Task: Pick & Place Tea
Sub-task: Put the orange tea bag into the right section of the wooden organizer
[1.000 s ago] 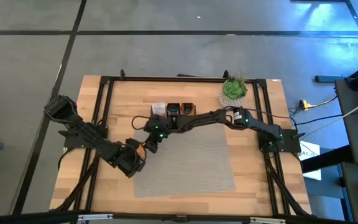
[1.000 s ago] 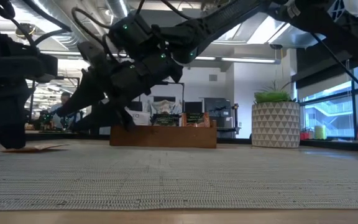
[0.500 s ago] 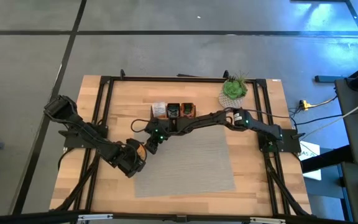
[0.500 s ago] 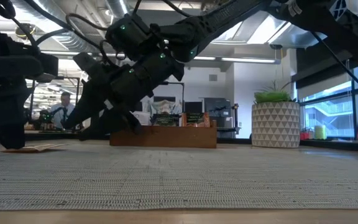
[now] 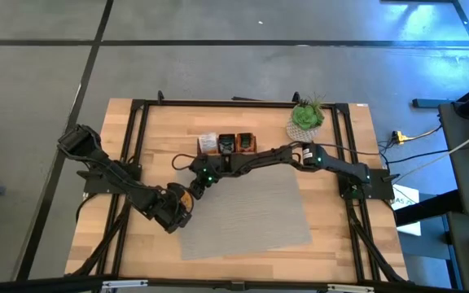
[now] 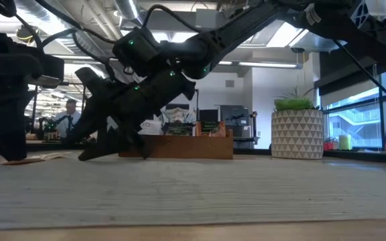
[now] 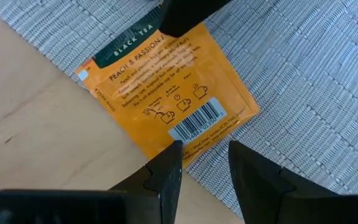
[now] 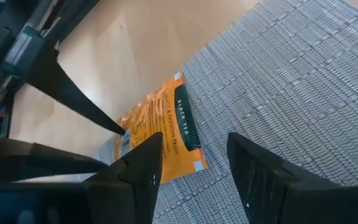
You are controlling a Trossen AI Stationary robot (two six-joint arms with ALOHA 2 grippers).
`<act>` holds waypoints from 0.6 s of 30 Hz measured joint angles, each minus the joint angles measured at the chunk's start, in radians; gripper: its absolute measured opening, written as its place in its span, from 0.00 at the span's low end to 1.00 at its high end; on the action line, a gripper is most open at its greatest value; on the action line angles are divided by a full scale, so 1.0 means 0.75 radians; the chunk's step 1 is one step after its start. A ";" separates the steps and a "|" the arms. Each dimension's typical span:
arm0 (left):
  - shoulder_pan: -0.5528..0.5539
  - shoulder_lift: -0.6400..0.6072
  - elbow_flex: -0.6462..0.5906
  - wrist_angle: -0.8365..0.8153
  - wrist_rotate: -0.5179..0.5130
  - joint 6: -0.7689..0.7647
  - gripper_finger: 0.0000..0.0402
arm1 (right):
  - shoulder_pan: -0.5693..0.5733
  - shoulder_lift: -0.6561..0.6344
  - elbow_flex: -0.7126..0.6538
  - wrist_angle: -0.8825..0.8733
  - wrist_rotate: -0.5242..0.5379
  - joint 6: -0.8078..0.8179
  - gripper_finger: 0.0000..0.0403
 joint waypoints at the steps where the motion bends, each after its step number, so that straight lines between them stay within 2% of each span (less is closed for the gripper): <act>1: 0.000 0.000 0.000 0.000 0.001 0.000 0.32 | 0.000 0.000 0.000 0.009 -0.016 0.000 0.46; 11: 0.000 0.000 0.000 -0.004 0.002 -0.042 0.32 | 0.020 0.011 0.044 -0.026 -0.074 -0.060 0.45; 18: 0.000 0.000 0.000 -0.007 0.002 -0.034 0.32 | 0.020 0.011 0.044 -0.020 -0.078 -0.069 0.37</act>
